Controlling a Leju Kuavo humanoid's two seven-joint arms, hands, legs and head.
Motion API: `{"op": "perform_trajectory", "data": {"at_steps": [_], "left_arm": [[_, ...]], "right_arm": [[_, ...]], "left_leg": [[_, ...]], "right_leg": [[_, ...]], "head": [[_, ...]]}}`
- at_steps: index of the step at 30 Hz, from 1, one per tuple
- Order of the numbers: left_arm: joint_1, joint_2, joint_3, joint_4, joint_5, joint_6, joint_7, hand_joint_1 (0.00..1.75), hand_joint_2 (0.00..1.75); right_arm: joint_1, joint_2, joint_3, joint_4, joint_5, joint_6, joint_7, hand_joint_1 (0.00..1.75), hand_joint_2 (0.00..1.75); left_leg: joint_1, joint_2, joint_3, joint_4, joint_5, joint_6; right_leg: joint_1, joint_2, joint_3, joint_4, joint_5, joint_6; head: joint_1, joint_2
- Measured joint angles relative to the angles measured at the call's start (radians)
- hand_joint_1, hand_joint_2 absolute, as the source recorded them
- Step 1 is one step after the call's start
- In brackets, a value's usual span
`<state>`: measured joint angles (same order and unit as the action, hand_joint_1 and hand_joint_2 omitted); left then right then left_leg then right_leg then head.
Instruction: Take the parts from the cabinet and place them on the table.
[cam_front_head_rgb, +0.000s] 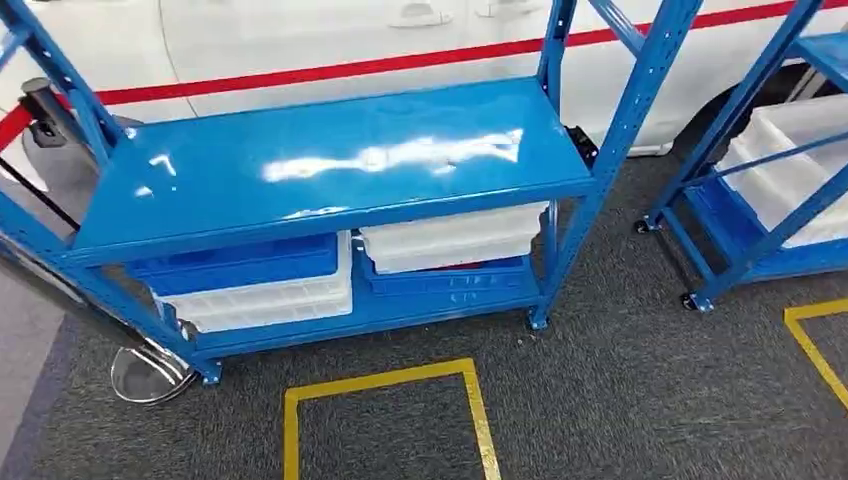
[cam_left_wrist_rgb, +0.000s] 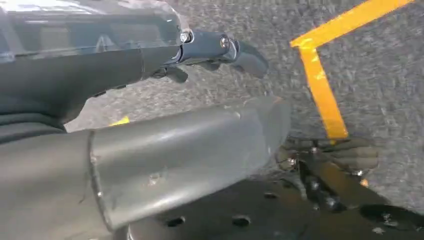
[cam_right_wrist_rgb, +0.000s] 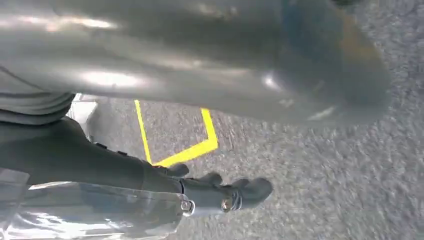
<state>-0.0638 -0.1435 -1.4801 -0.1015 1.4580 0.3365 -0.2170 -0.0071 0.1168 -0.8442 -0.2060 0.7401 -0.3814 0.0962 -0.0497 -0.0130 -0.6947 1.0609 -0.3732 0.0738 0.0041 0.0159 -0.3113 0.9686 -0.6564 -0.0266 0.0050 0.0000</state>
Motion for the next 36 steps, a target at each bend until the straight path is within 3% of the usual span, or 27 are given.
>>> {"op": "perform_trajectory", "data": {"at_steps": [1,2,3,4,5,7,8,9,10,11,12,13,14,15,18,19,22,23,24,27,28,29,32,33,34,35,36], "left_arm": [[-0.007,0.0,0.0,0.0,0.005,0.0,-0.002,0.0,0.0],[-0.012,-0.002,0.001,0.0,0.007,0.0,-0.005,0.0,0.0],[-0.014,-0.001,0.002,0.0,0.008,0.0,-0.008,0.0,0.0],[-0.016,0.0,0.004,0.0,0.009,0.0,-0.011,0.0,0.0],[-0.017,-0.001,0.005,0.0,0.013,0.001,-0.011,0.0,0.0],[-0.015,-0.002,0.009,0.0,0.02,0.0,-0.014,0.0,0.0],[-0.013,-0.003,0.009,0.0,0.019,0.0,-0.018,0.0,0.0],[-0.011,-0.003,0.009,0.0,0.019,0.001,-0.02,0.0,0.0],[-0.011,-0.005,0.01,0.0,0.019,0.002,-0.02,0.0,0.0],[-0.011,-0.007,0.01,-0.001,0.019,0.002,-0.02,0.0,0.0],[-0.011,-0.007,0.01,0.0,0.018,0.004,-0.02,0.0,0.0],[-0.012,-0.007,0.01,0.0,0.015,0.005,-0.02,0.0,0.0],[-0.013,-0.007,0.01,0.0,0.006,0.005,-0.02,0.0,0.0],[-0.014,-0.007,0.009,0.0,-0.002,0.005,-0.018,0.0,1.75],[-0.018,-0.006,0.006,0.0,-0.019,0.007,-0.015,0.0,1.75],[-0.019,-0.006,0.003,0.0,-0.022,0.01,-0.015,0.0,0.0],[-0.02,-0.006,-0.002,0.0,-0.019,0.011,-0.04,0.0,0.0],[-0.019,-0.006,-0.002,-0.001,-0.01,0.01,-0.059,0.0,0.0],[-0.018,-0.006,-0.001,-0.001,-0.001,0.009,-0.084,0.0,0.0],[-0.018,-0.006,0.007,-0.001,0.009,0.014,-0.163,0.0,0.0],[-0.017,-0.006,0.008,-0.001,0.01,0.013,-0.194,0.0,0.0],[-0.019,-0.006,0.01,-0.001,0.019,0.0,-0.223,0.0,0.0],[-0.017,-0.006,0.016,-0.001,0.027,-0.012,-0.273,0.0,0.0],[-0.017,-0.008,0.018,-0.001,0.028,-0.012,-0.293,0.0,0.0],[-0.02,-0.01,0.02,-0.001,0.029,-0.012,-0.311,0.0,0.0],[-0.022,-0.01,0.022,-0.001,0.029,-0.015,-0.325,0.0,0.0],[-0.022,-0.01,0.025,-0.001,0.029,-0.018,-0.333,0.0,0.0]], "right_arm": [[-0.002,0.002,0.0,0.0,0.0,0.0,-0.001,0.0,0.0],[-0.008,-0.001,0.0,-0.002,0.0,-0.001,-0.001,0.0,0.0],[-0.009,0.0,-0.001,-0.002,0.0,-0.002,-0.002,0.0,0.0],[-0.011,0.001,-0.001,-0.002,0.0,-0.002,-0.003,0.0,0.0],[-0.012,0.002,-0.001,-0.002,0.002,-0.001,-0.005,0.0,0.0],[-0.008,0.0,-0.005,-0.002,0.002,-0.002,-0.005,0.0,0.0],[-0.006,-0.001,-0.007,-0.002,0.002,-0.001,-0.006,0.0,0.0],[-0.005,-0.002,-0.008,-0.002,0.002,0.0,-0.006,0.0,0.0],[-0.002,-0.005,-0.008,-0.002,0.003,0.0,-0.007,0.0,0.0],[0.0,-0.007,-0.009,-0.002,0.003,0.001,-0.007,0.0,0.0],[0.004,-0.007,-0.01,-0.002,0.003,0.003,-0.008,0.0,0.0],[0.009,-0.007,-0.011,-0.001,0.004,0.005,-0.008,0.0,0.0],[0.005,-0.007,-0.013,-0.001,0.006,0.008,-0.009,0.0,0.0],[0.005,-0.007,-0.013,-0.002,0.008,0.01,-0.009,0.0,0.0],[0.002,-0.006,-0.013,-0.002,0.015,0.015,-0.015,0.0,0.0],[0.002,-0.007,-0.013,-0.002,0.017,0.019,-0.02,0.0,0.0],[0.0,-0.007,-0.013,-0.003,0.021,0.026,-0.042,0.0,0.0],[0.0,-0.007,-0.013,-0.003,0.022,0.027,-0.049,0.0,0.0],[0.0,-0.007,-0.013,-0.003,0.022,0.031,-0.061,0.0,0.0],[0.0,-0.005,-0.015,-0.003,0.02,0.049,-0.102,0.0,0.0],[0.003,-0.002,-0.016,-0.003,0.02,0.057,-0.117,0.0,0.0],[0.001,-0.001,-0.017,-0.003,0.02,0.061,-0.126,0.0,0.0],[-0.003,0.002,-0.019,-0.003,0.02,0.068,-0.138,0.0,0.0],[-0.004,0.003,-0.023,-0.003,0.02,0.067,-0.14,0.0,0.0],[-0.004,0.003,-0.026,-0.003,0.02,0.066,-0.142,0.0,0.0],[-0.004,0.003,-0.028,-0.003,0.02,0.065,-0.143,0.0,0.0],[-0.004,0.004,-0.03,-0.003,0.021,0.065,-0.144,0.0,0.0]], "left_leg": [[-0.007,-0.001,0.02,-0.011,-0.013,0.003],[0.0,-0.004,0.048,-0.028,-0.014,0.008],[0.004,-0.003,0.075,-0.044,-0.024,0.007],[0.008,0.0,0.095,-0.054,-0.033,0.013],[0.011,0.0,0.112,-0.06,-0.041,0.012],[0.018,-0.003,0.149,-0.064,-0.071,0.007],[0.023,-0.006,0.167,-0.064,-0.086,0.002],[0.028,-0.008,0.187,-0.064,-0.101,-0.003],[0.032,-0.009,0.206,-0.063,-0.116,-0.007],[0.036,-0.009,0.226,-0.062,-0.133,-0.014],[0.038,-0.008,0.235,-0.061,-0.15,-0.023],[0.035,-0.008,0.253,-0.044,-0.167,-0.031],[0.034,-0.011,0.243,-0.044,-0.18,-0.038],[0.034,-0.009,0.252,-0.045,-0.191,-0.047],[0.038,-0.005,0.251,-0.018,-0.195,-0.058],[0.039,-0.001,0.226,0.03,-0.212,-0.067],[0.054,0.004,0.096,0.239,-0.312,-0.086],[0.057,0.005,0.071,0.265,-0.312,-0.09],[0.06,0.005,0.066,0.248,-0.284,-0.091],[0.062,0.007,0.134,0.022,-0.112,-0.083],[0.058,0.009,0.14,-0.003,-0.121,-0.078],[0.049,0.012,0.127,-0.011,-0.169,-0.071],[0.049,0.007,0.137,-0.02,-0.12,-0.054],[0.062,0.008,0.152,-0.038,-0.104,-0.045],[0.058,0.01,0.154,-0.046,-0.101,-0.042],[0.056,0.01,0.152,-0.046,-0.097,-0.034],[0.054,0.01,0.149,-0.045,-0.097,-0.033]], "right_leg": [[-0.004,-0.001,-0.004,0.017,0.024,0.007],[-0.002,-0.002,-0.023,0.071,0.051,0.014],[-0.004,-0.003,-0.07,0.167,0.092,0.017],[-0.006,-0.004,-0.121,0.241,0.102,0.023],[-0.009,-0.005,-0.171,0.29,0.077,0.027],[-0.015,-0.005,-0.245,0.315,-0.051,0.037],[-0.018,-0.006,-0.273,0.307,-0.1,0.042],[-0.021,-0.006,-0.293,0.283,-0.109,0.047],[-0.025,-0.007,-0.303,0.242,-0.077,0.051],[-0.028,-0.009,-0.307,0.181,0.009,0.053],[-0.032,-0.012,-0.31,0.118,0.125,0.057],[-0.032,-0.02,-0.32,0.091,0.209,0.056],[-0.026,-0.018,-0.317,0.103,0.187,0.037],[-0.026,-0.013,-0.315,0.103,0.199,0.027],[-0.03,-0.015,-0.301,0.092,0.193,0.009],[-0.033,-0.016,-0.296,0.088,0.189,0.004],[-0.032,-0.016,-0.29,0.085,0.179,-0.002],[-0.032,-0.016,-0.285,0.085,0.175,-0.001],[-0.032,-0.015,-0.278,0.085,0.169,0.0],[-0.033,-0.015,-0.25,0.083,0.154,0.008],[-0.033,-0.015,-0.244,0.082,0.153,0.011],[-0.032,-0.015,-0.25,0.081,0.154,0.017],[-0.029,-0.015,-0.237,0.073,0.147,0.04],[-0.031,-0.016,-0.232,0.082,0.141,0.045],[-0.028,-0.016,-0.243,0.104,0.121,0.045],[-0.027,-0.015,-0.271,0.159,0.079,0.043],[-0.026,-0.015,-0.31,0.236,0.037,0.043]], "head": [[0.0,0.0],[-0.006,0.0],[-0.002,0.0],[0.0,0.0],[-0.002,0.0],[-0.003,0.0],[-0.002,0.0],[-0.003,0.0],[-0.002,0.0],[-0.001,0.0],[-0.001,0.0],[0.001,0.0],[0.0,0.0],[-0.003,0.0],[-0.004,0.0],[-0.009,0.0],[-0.014,0.0],[-0.014,0.0],[-0.014,0.0],[-0.015,0.0],[-0.012,0.0],[-0.015,0.0],[-0.017,0.0],[-0.017,0.0],[-0.015,0.0],[-0.013,0.0],[-0.013,0.0]]}}
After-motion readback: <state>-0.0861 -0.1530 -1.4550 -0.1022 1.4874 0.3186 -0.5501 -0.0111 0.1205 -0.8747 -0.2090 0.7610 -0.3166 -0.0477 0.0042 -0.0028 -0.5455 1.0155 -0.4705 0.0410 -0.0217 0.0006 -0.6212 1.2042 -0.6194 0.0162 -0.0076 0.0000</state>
